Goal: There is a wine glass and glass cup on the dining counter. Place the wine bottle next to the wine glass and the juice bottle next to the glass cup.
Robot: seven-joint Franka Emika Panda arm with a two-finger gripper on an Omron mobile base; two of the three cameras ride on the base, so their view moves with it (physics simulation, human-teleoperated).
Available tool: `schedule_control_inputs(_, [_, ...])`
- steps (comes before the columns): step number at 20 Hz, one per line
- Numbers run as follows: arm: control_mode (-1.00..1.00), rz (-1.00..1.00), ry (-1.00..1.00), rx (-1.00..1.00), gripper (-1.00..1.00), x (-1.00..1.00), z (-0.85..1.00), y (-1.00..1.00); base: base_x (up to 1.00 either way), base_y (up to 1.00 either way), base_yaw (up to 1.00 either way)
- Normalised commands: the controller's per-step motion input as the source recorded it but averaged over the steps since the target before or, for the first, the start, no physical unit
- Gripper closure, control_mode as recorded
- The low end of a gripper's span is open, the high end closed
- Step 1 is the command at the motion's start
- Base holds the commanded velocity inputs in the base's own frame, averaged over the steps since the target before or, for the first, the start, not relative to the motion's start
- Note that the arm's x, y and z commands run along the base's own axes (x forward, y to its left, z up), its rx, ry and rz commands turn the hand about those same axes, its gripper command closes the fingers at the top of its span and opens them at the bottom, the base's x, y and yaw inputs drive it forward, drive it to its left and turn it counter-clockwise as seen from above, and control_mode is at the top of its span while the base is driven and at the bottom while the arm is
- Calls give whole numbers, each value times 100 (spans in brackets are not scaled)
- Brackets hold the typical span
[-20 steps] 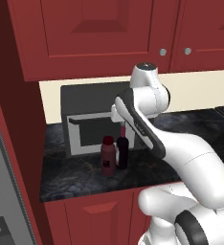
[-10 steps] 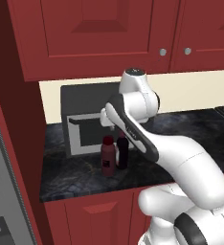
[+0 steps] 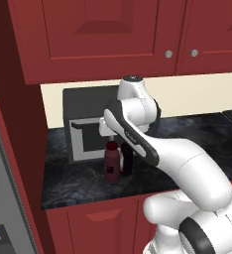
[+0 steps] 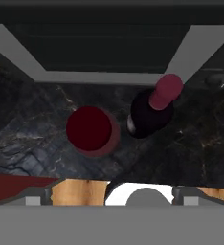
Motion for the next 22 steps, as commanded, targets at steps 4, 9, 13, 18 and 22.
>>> schedule_control_inputs(4, [-100, 0, 5, 0, -100, 8, -21, 19, 0, 0, 0])
schedule_control_inputs(9, [-100, 0, 0, 0, -100, 18, -15, 14, 0, 0, 0])
schedule_control_inputs(13, [-100, 0, 4, 0, -100, 15, -9, 9, 0, 0, 0])
schedule_control_inputs(18, [-100, 0, 9, 0, -100, 8, -15, 8, 0, 0, 0])
schedule_control_inputs(22, [-100, 0, 7, 0, -100, 8, -18, 3, 0, 0, 0])
